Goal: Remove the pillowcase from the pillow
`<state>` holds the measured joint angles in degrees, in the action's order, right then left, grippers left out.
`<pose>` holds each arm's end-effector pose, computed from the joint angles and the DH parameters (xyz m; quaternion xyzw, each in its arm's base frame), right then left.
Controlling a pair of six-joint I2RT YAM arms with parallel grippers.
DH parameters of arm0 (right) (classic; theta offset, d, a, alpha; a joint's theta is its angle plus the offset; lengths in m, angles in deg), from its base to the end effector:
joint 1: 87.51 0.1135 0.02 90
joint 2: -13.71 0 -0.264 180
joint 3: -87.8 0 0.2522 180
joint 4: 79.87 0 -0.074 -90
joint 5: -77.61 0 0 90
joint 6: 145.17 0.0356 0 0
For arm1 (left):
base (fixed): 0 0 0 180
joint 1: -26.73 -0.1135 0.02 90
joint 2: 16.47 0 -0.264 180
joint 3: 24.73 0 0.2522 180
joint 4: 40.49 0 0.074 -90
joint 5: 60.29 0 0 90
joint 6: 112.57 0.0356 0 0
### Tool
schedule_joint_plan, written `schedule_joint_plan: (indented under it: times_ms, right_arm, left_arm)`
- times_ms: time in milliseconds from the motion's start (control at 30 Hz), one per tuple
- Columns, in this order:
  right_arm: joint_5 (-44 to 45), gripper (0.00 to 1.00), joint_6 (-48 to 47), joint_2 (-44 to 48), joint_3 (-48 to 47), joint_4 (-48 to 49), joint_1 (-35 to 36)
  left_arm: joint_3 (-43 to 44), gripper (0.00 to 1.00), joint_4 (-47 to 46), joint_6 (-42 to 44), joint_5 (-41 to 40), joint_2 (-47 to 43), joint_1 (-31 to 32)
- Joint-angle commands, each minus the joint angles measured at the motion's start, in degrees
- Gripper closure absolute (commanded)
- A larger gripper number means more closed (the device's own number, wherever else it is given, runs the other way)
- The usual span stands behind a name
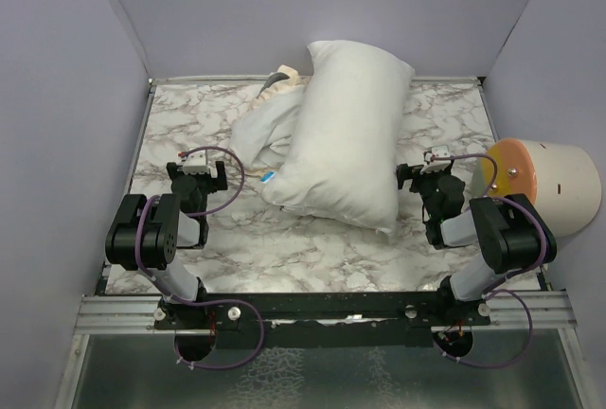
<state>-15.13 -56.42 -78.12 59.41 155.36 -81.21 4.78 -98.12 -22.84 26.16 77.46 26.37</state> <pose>0.2479 0.0291 0.1361 -0.0654 0.7530 0.0469 0.6531 0.2557 0.0038 0.1364 -0.0247 0.7473 0.0237 0.6637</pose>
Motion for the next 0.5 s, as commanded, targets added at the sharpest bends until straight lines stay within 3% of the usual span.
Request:
schedule_joint_plan:
  times_ms: [0,67,167,233,267,333,467]
  right_arm:
    - [-1.49,0.01,-0.57,-0.26,-0.66,1.18,-0.08]
    - [-0.86,0.01,-0.20,-0.22,-0.39,1.61,-0.07]
    - [9.01,0.01,4.30,0.81,3.39,7.48,-0.16]
    - [8.54,0.01,3.49,0.51,3.55,8.04,-0.13]
    - [5.70,0.01,2.31,0.11,2.83,7.12,-0.10]
    - [-8.12,0.01,-3.79,0.14,0.16,2.19,-0.07]
    - [-12.14,0.01,-4.86,0.29,4.67,10.57,-0.07]
  left_arm:
    - [-0.19,0.01,-0.72,0.33,-1.06,-0.03,0.18]
    - [-0.24,0.01,-0.72,0.27,-1.02,-0.04,0.18]
    - [-0.22,0.01,-0.68,0.34,-1.02,-0.04,0.18]
    - [-0.24,0.01,-0.72,0.28,-1.02,-0.06,0.18]
    - [-0.20,0.01,-0.76,0.27,-1.02,-0.06,0.18]
    - [-0.24,0.01,-0.76,0.37,-1.02,-0.06,0.18]
    - [-0.21,0.01,-0.76,0.41,-1.02,-0.02,0.18]
